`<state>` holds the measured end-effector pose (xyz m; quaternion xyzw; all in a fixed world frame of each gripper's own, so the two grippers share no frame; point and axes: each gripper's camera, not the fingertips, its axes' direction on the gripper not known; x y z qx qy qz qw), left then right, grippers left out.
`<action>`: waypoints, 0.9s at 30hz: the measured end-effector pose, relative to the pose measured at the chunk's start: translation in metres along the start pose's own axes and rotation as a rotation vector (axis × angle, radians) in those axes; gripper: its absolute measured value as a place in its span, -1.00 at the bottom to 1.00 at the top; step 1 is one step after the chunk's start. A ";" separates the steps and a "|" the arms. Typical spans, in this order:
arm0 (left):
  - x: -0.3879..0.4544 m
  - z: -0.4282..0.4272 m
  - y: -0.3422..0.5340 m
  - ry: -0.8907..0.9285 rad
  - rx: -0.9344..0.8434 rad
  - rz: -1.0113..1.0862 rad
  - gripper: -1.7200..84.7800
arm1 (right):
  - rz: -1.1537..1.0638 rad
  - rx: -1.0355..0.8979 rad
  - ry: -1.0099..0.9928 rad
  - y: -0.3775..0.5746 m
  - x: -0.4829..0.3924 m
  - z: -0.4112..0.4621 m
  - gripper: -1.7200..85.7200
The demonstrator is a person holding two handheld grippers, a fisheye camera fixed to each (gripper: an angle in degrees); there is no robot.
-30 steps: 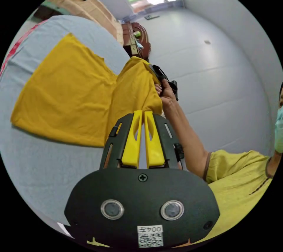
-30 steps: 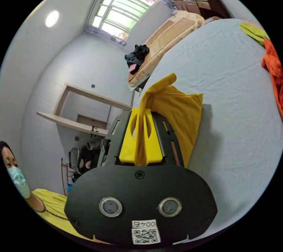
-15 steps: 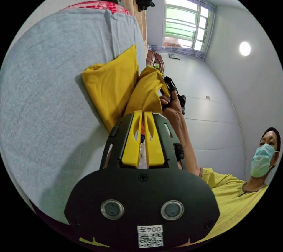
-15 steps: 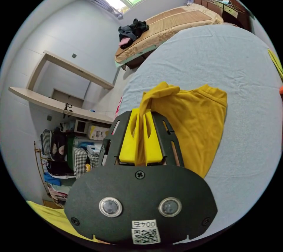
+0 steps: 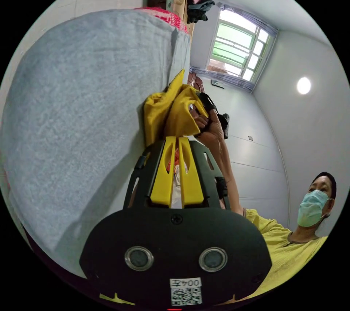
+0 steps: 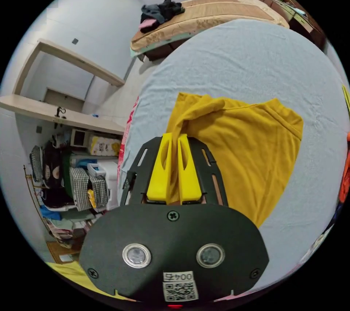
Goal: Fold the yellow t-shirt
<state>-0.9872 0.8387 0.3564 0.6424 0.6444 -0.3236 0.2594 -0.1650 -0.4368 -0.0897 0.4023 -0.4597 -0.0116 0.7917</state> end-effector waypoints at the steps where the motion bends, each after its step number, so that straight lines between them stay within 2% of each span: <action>1: 0.000 -0.003 0.000 -0.010 0.008 -0.001 -0.93 | -0.042 -0.017 0.021 -0.001 -0.006 0.002 -0.86; 5: 0.002 -0.032 0.003 -0.098 0.111 -0.014 -0.93 | -0.247 0.023 0.097 0.005 -0.039 -0.024 -0.81; 10: 0.024 -0.062 -0.001 -0.178 0.192 0.050 -0.92 | -0.338 0.193 -0.044 0.050 -0.020 -0.119 -0.75; 13: 0.056 -0.052 -0.010 -0.245 0.081 0.250 -0.85 | -0.252 0.186 -0.241 0.104 0.053 -0.158 -0.76; 15: 0.074 -0.030 -0.014 -0.315 -0.063 0.390 -0.72 | -0.138 0.152 -0.357 0.147 0.110 -0.161 -0.76; 19: 0.084 -0.002 -0.011 -0.379 -0.224 0.504 -0.58 | 0.168 0.164 -0.593 0.263 0.230 -0.142 -0.73; 23: 0.084 0.013 -0.007 -0.457 -0.284 0.547 -0.57 | 0.289 0.159 -0.632 0.334 0.274 -0.119 -0.70; 27: 0.087 0.022 0.001 -0.501 -0.311 0.596 -0.59 | 0.286 0.144 -0.648 0.356 0.281 -0.108 -0.68</action>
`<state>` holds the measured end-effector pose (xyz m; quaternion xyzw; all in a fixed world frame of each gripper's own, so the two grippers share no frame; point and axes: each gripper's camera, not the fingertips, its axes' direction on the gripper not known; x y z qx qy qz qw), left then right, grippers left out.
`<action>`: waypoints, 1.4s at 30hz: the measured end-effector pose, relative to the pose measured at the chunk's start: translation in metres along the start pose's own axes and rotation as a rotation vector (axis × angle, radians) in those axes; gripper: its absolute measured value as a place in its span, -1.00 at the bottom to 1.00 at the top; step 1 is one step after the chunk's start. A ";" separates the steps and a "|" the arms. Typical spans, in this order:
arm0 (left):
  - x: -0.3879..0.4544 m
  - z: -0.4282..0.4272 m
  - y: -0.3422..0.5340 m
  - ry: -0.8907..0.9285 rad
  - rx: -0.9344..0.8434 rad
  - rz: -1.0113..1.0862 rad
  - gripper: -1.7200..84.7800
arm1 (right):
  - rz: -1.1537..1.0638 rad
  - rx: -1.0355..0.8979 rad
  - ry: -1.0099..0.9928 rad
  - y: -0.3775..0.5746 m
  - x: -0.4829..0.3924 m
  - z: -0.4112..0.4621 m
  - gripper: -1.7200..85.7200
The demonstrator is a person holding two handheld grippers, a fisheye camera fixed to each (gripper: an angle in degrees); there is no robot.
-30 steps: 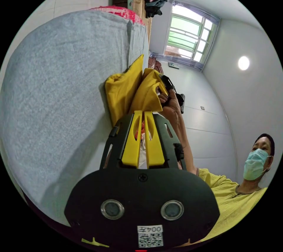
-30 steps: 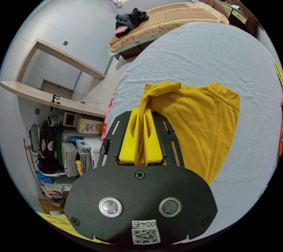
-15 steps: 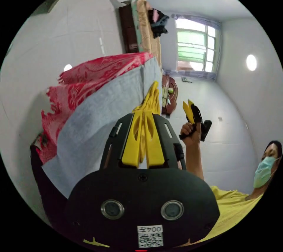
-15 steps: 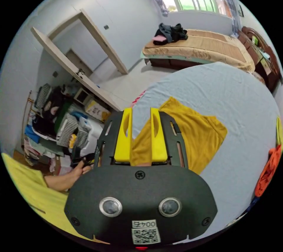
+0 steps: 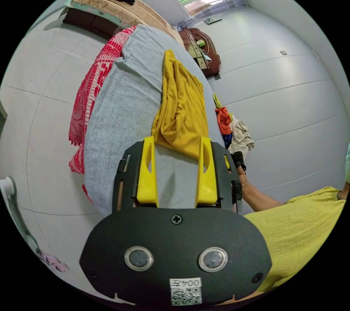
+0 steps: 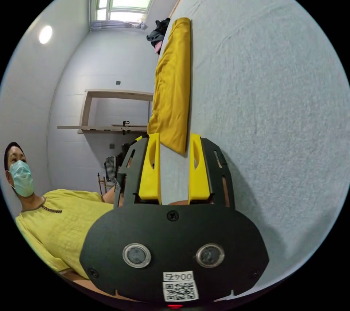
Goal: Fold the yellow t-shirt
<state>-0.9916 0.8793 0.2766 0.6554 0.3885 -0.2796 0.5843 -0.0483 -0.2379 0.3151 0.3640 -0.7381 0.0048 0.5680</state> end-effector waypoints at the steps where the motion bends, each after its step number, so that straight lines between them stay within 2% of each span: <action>1: 0.002 0.001 0.000 -0.012 -0.005 0.008 -0.59 | 0.000 0.004 0.001 0.003 0.003 -0.001 -0.68; 5: 0.016 -0.003 0.001 -0.120 0.021 0.039 -0.57 | 0.020 0.030 -0.028 0.014 0.013 -0.016 -0.70; 8: 0.017 0.007 0.001 -0.063 -0.002 0.028 -0.57 | 0.027 0.006 -0.047 0.018 0.015 -0.021 -0.71; 13: 0.030 0.029 -0.008 -0.080 -0.054 0.072 -0.61 | 0.020 -0.046 -0.054 0.021 0.009 -0.018 -0.73; 16: 0.030 0.036 -0.013 -0.058 -0.072 0.034 -0.65 | 0.022 -0.069 -0.050 0.023 0.004 -0.013 -0.76; 20: 0.032 0.046 -0.015 -0.077 -0.142 0.002 -0.82 | 0.041 -0.055 -0.064 0.034 -0.004 -0.018 -0.89; 26: 0.058 0.042 -0.006 -0.107 -0.090 -0.014 -0.88 | 0.060 -0.076 -0.044 0.052 -0.038 -0.036 -0.94; 31: 0.086 0.042 0.031 -0.085 -0.121 -0.009 -0.89 | -0.010 -0.154 0.062 0.082 -0.084 -0.051 -0.94; 36: 0.107 0.059 0.117 -0.100 -0.168 -0.025 -0.89 | -0.026 -0.185 0.162 0.162 -0.099 -0.053 -0.95; 38: 0.112 0.070 0.142 -0.124 -0.190 -0.021 -0.88 | -0.036 -0.199 0.264 0.203 -0.099 -0.043 -0.94; 42: 0.124 0.086 0.168 -0.168 -0.142 -0.013 -0.87 | 0.002 -0.118 0.269 0.236 -0.100 -0.031 -0.92</action>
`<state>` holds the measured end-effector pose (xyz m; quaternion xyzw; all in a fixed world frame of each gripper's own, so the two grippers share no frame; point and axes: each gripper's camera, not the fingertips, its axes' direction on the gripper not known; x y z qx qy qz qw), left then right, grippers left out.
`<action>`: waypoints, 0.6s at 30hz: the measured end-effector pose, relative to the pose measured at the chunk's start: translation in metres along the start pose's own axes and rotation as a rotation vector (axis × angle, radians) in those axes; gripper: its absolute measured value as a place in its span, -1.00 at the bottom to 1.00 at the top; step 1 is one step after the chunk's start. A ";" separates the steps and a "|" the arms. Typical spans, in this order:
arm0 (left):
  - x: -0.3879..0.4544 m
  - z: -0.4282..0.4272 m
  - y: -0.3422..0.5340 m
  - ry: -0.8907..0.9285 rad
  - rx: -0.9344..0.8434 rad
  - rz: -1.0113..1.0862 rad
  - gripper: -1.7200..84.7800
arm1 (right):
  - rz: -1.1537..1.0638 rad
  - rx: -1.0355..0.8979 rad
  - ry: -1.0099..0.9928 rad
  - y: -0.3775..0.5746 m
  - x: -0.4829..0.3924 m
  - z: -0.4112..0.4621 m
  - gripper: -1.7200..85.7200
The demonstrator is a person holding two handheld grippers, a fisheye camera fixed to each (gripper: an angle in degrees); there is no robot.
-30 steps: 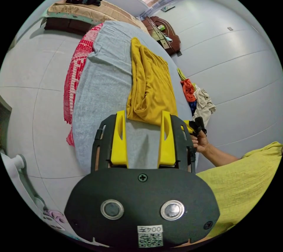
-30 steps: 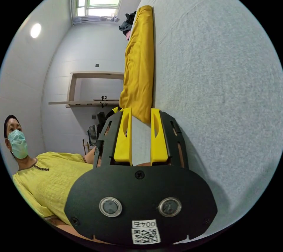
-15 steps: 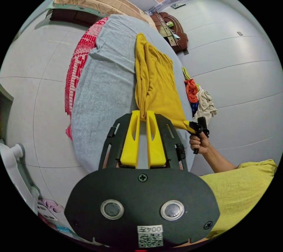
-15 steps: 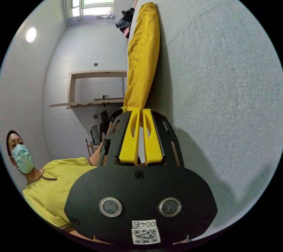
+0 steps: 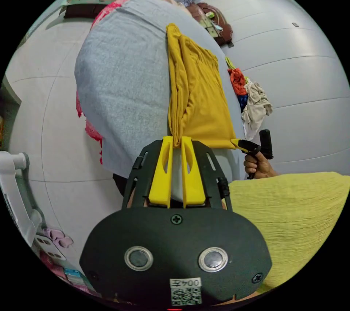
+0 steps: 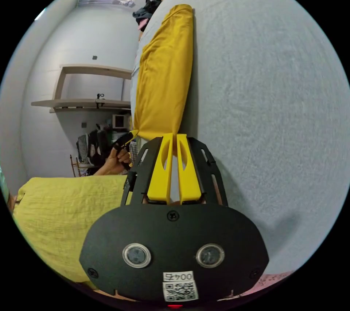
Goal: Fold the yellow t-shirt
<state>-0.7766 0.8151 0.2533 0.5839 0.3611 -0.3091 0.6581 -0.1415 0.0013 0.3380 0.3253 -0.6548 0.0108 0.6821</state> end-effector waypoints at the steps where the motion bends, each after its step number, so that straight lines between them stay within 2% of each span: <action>1: 0.002 0.001 -0.001 0.002 -0.005 -0.006 -0.86 | 0.010 0.003 0.027 0.006 -0.006 0.002 -0.91; 3: 0.016 0.004 -0.004 -0.050 -0.034 0.019 -0.82 | -0.006 -0.022 0.139 0.014 -0.021 0.003 -0.89; 5: 0.025 0.003 -0.004 -0.103 -0.058 0.047 -0.80 | -0.085 -0.048 0.375 0.027 -0.053 0.002 -0.86; 7: 0.031 -0.004 -0.002 -0.174 -0.051 0.053 -0.79 | -0.172 -0.025 0.503 0.036 -0.085 0.002 -0.85; 11: 0.049 -0.033 -0.003 -0.293 0.045 0.053 -0.79 | -0.339 0.005 0.589 0.045 -0.160 0.028 -0.80; 15: 0.098 -0.025 -0.044 -0.310 0.069 0.223 -0.80 | -0.397 -0.047 0.642 0.041 -0.200 0.073 -0.80; 18: 0.135 0.007 -0.092 -0.301 0.020 0.368 -0.81 | -0.385 -0.114 0.736 0.035 -0.218 0.108 -0.80</action>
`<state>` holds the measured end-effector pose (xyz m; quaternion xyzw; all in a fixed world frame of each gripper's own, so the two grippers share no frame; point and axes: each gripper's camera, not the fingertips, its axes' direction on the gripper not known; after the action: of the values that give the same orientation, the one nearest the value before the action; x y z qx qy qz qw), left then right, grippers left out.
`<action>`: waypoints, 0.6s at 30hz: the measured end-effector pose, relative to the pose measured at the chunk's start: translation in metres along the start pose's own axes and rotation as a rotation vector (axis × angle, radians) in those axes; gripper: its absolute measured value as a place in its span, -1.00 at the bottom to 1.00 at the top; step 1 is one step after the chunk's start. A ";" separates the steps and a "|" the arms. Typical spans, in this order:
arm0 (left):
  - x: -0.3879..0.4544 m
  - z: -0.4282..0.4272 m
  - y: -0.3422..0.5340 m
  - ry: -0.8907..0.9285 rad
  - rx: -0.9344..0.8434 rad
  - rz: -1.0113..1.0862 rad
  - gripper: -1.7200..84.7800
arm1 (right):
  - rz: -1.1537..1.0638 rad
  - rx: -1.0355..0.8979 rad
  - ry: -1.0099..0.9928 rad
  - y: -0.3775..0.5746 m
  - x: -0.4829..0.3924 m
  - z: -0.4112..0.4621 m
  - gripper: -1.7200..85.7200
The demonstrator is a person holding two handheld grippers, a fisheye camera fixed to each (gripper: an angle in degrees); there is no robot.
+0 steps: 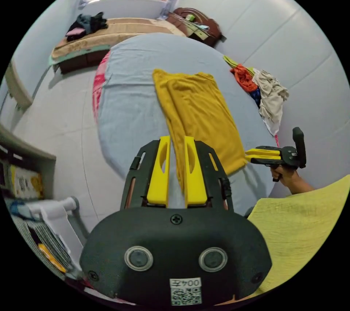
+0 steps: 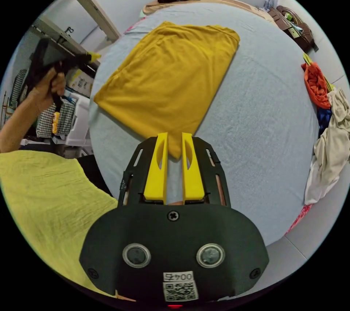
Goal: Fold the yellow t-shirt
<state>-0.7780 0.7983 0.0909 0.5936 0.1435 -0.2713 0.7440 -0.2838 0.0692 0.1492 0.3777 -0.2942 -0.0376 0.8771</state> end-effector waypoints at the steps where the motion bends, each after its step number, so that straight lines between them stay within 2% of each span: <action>1: 0.005 0.006 -0.012 -0.003 -0.008 0.031 -0.81 | 0.003 -0.031 0.018 -0.005 -0.010 0.004 -0.80; 6: 0.046 0.073 -0.102 -0.126 -0.106 0.295 -0.77 | 0.013 -0.069 0.050 -0.011 -0.046 0.006 -0.79; 11: 0.037 0.125 -0.136 -0.173 -0.211 0.355 -0.75 | 0.038 -0.090 0.110 -0.016 -0.080 0.000 -0.78; 14: 0.032 0.126 -0.137 -0.098 -0.165 0.371 -0.74 | 0.033 -0.089 0.139 -0.016 -0.095 -0.003 -0.78; 16: 0.032 0.123 -0.141 -0.082 -0.187 0.365 -0.72 | 0.069 -0.077 0.106 -0.013 -0.095 -0.007 -0.78; 18: 0.032 0.107 -0.146 -0.086 -0.134 0.322 -0.68 | 0.101 -0.056 0.066 -0.009 -0.093 -0.010 -0.78</action>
<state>-0.8474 0.6658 -0.0168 0.5459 0.0322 -0.1634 0.8211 -0.3529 0.0958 0.0920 0.3386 -0.2828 0.0111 0.8973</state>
